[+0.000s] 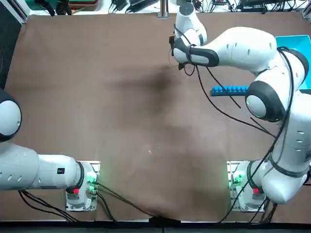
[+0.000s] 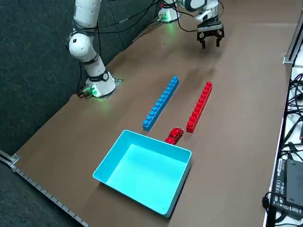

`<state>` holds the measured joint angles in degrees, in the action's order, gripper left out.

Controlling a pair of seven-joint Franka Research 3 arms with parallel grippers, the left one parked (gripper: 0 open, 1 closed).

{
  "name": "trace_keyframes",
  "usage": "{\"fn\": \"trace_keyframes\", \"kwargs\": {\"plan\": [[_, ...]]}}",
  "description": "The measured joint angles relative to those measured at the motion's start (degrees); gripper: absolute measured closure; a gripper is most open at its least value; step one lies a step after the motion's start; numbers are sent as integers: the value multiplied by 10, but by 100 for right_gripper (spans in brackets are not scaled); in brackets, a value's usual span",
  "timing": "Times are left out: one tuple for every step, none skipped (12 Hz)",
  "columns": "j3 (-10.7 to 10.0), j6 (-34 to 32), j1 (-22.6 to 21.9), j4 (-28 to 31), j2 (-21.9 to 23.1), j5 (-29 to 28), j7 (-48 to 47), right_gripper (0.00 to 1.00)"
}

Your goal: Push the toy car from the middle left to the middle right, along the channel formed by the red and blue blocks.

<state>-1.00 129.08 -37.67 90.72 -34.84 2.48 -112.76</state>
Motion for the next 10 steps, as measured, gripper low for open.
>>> {"fn": "trace_keyframes", "kwargs": {"plan": [[-2, -7, 2, 0, 7, 0, 20, 0], [-4, -19, 5, 0, 16, 0, 46, 0], [-6, -35, 12, -1, 27, 1, 79, 0], [-7, -55, 22, -1, 40, 1, 117, 0], [-8, -77, 34, -1, 53, 1, 162, 0], [-8, -99, 49, -1, 68, 1, 212, 0], [-9, -122, 66, -1, 83, 1, 265, 0], [-9, -144, 83, 0, 98, 1, 319, 0], [-9, -160, 100, 1, 112, 1, 371, 0], [-10, -170, 118, 4, 126, 1, 418, 0]]}}
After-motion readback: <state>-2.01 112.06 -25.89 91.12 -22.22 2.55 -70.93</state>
